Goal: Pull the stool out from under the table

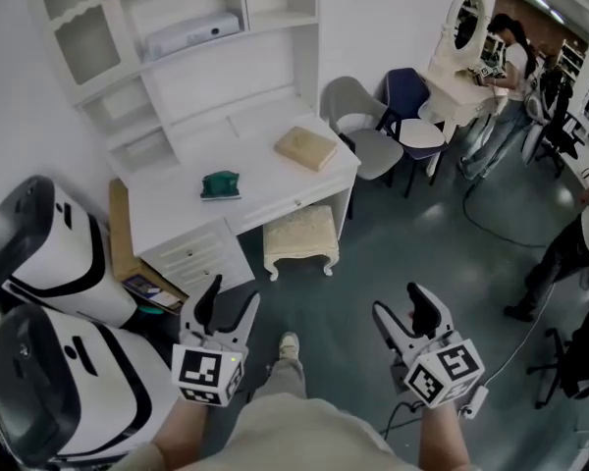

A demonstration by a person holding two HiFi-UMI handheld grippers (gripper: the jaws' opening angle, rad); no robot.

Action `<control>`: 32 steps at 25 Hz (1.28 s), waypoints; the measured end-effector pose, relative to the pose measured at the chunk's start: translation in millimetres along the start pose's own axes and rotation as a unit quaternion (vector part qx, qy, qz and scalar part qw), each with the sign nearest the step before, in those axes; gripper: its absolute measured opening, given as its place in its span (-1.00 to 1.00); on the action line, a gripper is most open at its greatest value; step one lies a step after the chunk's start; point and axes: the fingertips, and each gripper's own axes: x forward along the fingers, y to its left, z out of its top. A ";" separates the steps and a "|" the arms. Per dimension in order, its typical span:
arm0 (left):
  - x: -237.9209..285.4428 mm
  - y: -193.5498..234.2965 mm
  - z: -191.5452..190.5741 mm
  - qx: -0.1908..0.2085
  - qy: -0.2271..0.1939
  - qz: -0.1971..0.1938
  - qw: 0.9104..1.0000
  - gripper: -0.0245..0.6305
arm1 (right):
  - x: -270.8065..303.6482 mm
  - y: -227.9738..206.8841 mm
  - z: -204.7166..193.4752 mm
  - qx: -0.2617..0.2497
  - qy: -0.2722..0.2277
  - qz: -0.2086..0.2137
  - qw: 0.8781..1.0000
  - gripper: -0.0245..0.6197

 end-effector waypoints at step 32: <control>325.9 170.8 -151.3 -0.134 0.153 -0.034 0.978 -0.11 | 361.3 -160.0 -117.5 0.117 0.201 -0.038 0.972 0.04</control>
